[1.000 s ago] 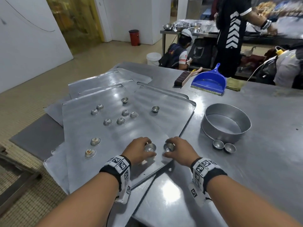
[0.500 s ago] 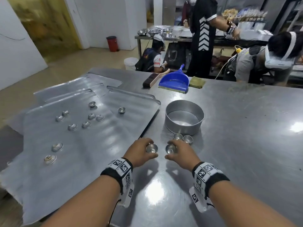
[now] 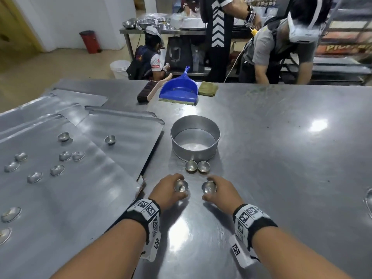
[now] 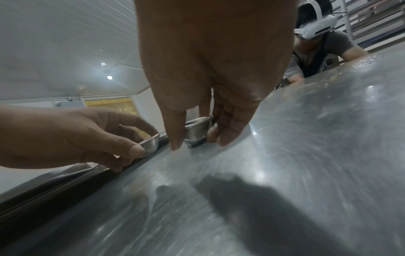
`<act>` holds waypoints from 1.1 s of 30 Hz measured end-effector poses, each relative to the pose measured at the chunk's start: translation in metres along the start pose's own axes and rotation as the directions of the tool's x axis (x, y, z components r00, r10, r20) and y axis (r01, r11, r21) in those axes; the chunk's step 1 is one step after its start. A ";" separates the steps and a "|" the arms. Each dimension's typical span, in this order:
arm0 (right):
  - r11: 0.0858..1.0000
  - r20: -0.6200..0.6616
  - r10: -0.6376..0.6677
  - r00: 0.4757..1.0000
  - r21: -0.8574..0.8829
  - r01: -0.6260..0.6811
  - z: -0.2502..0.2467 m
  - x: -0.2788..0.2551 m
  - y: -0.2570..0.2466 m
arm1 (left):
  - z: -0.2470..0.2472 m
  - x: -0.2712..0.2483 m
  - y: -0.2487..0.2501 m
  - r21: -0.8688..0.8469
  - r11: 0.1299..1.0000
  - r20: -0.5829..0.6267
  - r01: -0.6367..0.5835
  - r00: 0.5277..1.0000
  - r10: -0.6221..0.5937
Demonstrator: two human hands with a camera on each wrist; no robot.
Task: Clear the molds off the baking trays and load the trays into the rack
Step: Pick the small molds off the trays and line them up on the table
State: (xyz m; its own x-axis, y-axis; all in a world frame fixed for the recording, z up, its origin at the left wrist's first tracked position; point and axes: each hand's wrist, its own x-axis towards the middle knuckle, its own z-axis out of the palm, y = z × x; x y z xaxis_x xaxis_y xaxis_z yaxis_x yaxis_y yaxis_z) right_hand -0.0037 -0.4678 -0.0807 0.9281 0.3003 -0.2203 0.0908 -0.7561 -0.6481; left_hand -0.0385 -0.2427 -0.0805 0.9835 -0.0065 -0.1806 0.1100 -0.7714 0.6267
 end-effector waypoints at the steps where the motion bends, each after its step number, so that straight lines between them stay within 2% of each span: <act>1: 1.000 0.001 0.011 1.000 -0.007 -0.011 0.002 0.003 0.002 | 0.002 0.004 -0.001 -0.004 1.000 0.008 0.008 1.000 -0.008; 7: 0.996 0.003 0.086 0.996 0.006 -0.086 0.019 0.014 0.011 | 0.014 0.023 -0.011 -0.029 0.999 0.074 0.018 0.997 -0.016; 13: 0.993 -0.036 0.118 0.992 0.011 -0.117 0.030 0.020 0.015 | 0.019 0.034 -0.014 -0.060 0.998 0.072 -0.015 0.997 0.020; 21: 0.982 -0.110 0.134 0.985 0.149 -0.116 0.036 0.015 0.015 | 0.022 0.033 -0.014 -0.195 0.979 0.039 0.052 0.998 -0.046; 26: 0.966 -0.138 0.161 0.977 0.224 -0.128 0.036 0.010 0.017 | 0.024 0.032 -0.016 -0.181 0.982 0.013 0.046 0.999 -0.044; 33: 0.971 -0.193 0.109 0.975 0.229 -0.063 0.039 0.023 0.021 | 0.025 0.039 -0.014 -0.150 0.988 0.001 0.024 1.000 -0.025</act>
State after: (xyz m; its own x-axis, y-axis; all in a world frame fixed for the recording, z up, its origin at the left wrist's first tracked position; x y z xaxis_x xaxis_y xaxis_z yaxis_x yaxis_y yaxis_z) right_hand 0.0059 -0.4541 -0.1274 0.9845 0.0981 -0.1451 -0.0535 -0.6200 -0.7828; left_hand -0.0055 -0.2477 -0.1150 0.9805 0.0120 -0.1963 0.1541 -0.6675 0.7285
